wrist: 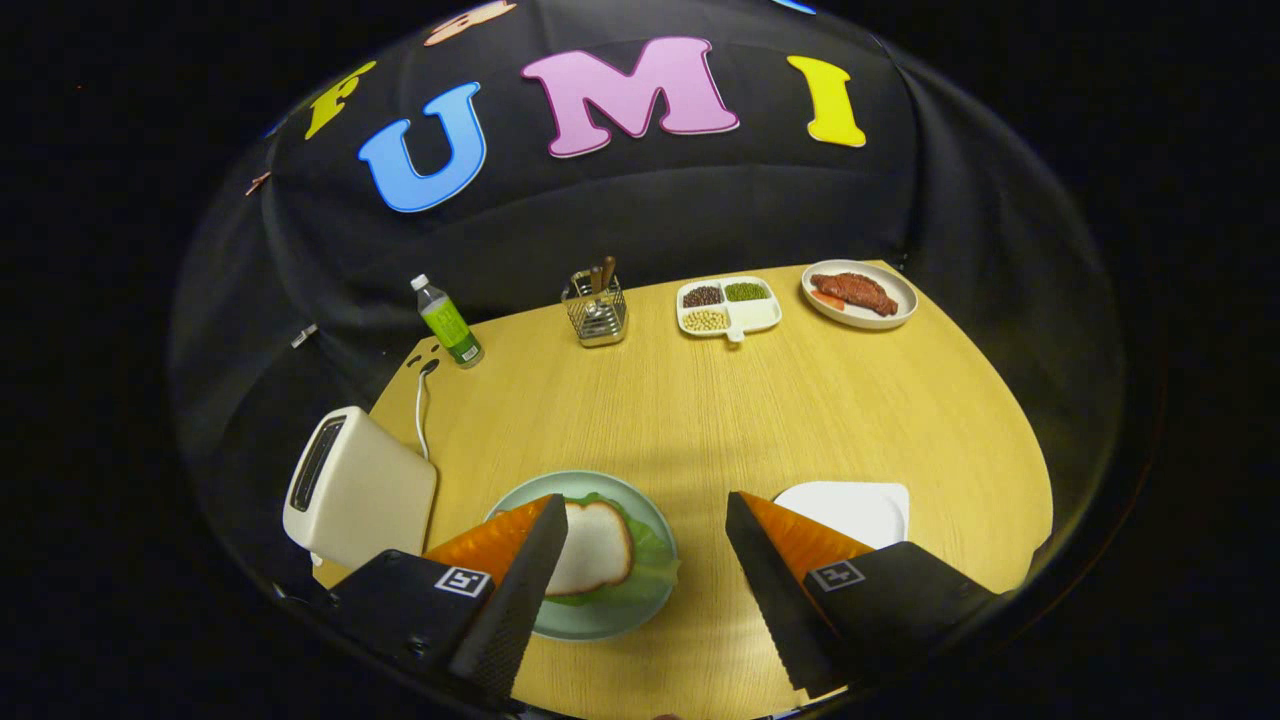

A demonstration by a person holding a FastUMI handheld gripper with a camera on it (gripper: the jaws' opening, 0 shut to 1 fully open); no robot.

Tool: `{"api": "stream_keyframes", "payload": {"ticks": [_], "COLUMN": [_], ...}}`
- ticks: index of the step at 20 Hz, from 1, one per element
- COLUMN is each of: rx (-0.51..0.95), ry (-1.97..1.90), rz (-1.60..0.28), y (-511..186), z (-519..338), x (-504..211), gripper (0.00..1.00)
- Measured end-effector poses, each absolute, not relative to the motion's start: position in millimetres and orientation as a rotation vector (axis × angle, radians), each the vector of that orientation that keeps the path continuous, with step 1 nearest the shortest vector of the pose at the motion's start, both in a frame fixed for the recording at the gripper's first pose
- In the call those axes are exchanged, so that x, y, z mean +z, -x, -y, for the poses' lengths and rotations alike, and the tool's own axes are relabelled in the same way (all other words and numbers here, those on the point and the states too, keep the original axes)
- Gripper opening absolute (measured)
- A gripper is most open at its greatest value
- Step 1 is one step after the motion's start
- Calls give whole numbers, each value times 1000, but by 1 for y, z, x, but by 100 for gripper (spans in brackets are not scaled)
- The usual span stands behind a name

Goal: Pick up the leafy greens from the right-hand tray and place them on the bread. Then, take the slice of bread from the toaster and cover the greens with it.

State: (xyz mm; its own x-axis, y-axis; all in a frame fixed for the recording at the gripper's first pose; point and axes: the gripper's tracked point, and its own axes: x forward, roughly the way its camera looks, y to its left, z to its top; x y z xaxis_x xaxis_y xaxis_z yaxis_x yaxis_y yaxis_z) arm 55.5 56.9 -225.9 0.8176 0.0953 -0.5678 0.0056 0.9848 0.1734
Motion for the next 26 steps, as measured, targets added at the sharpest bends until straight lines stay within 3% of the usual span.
{"api": "stream_keyframes", "payload": {"ticks": [5,15,26], "rx": [44,-32,-115], "ry": [-130,-42,18], "rz": [-521,-139,-25], "y": [-40,-17,4], "z": [-57,-50,-40], "x": [-173,-27,8], "gripper": [99,98,99]}}
